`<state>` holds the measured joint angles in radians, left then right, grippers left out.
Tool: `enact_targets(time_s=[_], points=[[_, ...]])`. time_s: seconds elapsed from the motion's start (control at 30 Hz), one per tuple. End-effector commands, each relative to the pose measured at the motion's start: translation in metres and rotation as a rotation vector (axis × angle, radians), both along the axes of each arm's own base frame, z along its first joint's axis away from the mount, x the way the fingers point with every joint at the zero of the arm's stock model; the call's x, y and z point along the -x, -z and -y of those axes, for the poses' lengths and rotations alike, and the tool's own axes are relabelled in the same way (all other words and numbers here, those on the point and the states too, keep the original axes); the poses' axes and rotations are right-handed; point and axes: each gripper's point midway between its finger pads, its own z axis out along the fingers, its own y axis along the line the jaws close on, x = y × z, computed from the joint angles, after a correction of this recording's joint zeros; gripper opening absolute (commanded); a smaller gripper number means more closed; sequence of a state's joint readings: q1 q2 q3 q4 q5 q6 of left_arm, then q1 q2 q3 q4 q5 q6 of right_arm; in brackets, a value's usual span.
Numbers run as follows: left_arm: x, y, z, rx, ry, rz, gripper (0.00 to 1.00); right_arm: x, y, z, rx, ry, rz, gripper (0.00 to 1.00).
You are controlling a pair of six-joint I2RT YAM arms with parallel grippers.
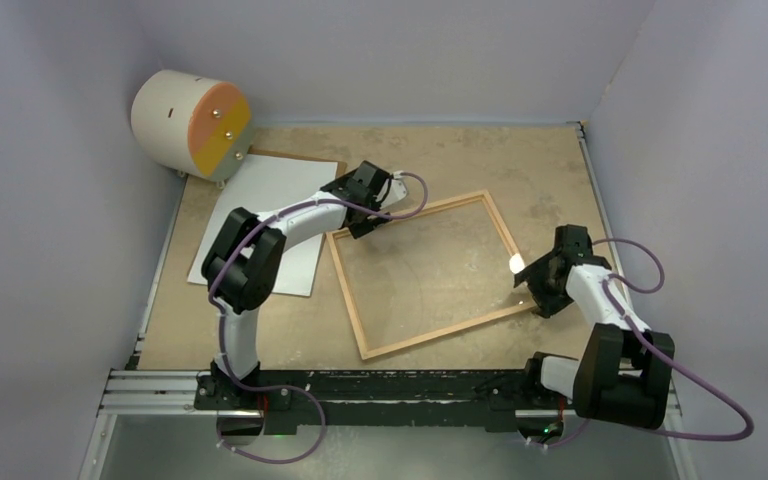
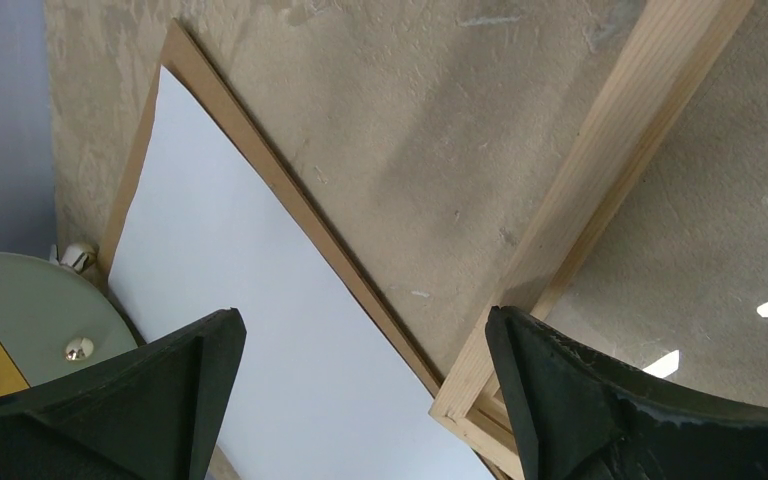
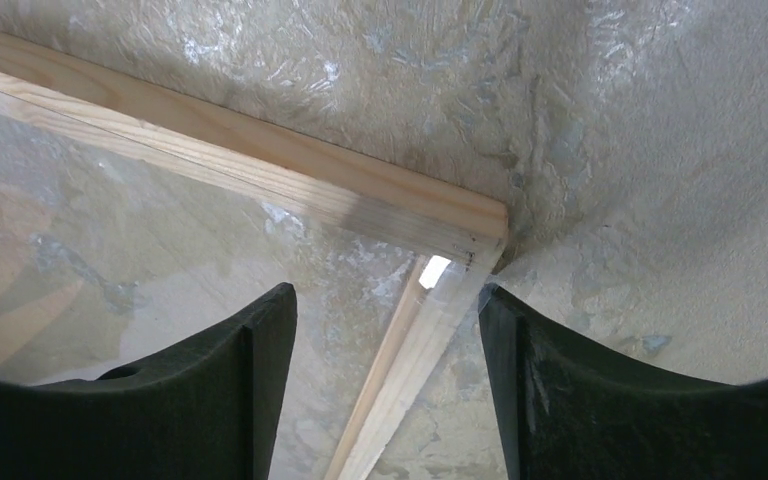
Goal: Put the photo into the frame
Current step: Pick up the photo frame item from the photo frame.
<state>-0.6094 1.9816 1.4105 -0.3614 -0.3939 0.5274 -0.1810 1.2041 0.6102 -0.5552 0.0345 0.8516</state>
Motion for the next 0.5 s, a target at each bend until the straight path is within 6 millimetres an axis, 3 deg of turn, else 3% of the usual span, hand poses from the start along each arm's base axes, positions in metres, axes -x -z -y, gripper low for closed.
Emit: enact_targets(time_s=[0.0,0.1,0.33,0.47], points=[[-0.001,0.008,0.002,0.010,0.013,-0.015,1.00,-0.006,-0.005,0.003,0.010,0.028,0.045,0.66],[0.001,0.008,0.001,0.005,0.014,-0.019,1.00,-0.010,-0.013,0.006,0.029,0.032,0.078,0.58],[0.005,0.004,-0.003,-0.002,0.011,-0.027,1.00,-0.014,-0.016,0.009,0.044,0.041,0.130,0.26],[0.013,0.008,-0.003,0.002,0.013,-0.065,1.00,-0.012,-0.009,0.005,0.024,0.053,0.128,0.22]])
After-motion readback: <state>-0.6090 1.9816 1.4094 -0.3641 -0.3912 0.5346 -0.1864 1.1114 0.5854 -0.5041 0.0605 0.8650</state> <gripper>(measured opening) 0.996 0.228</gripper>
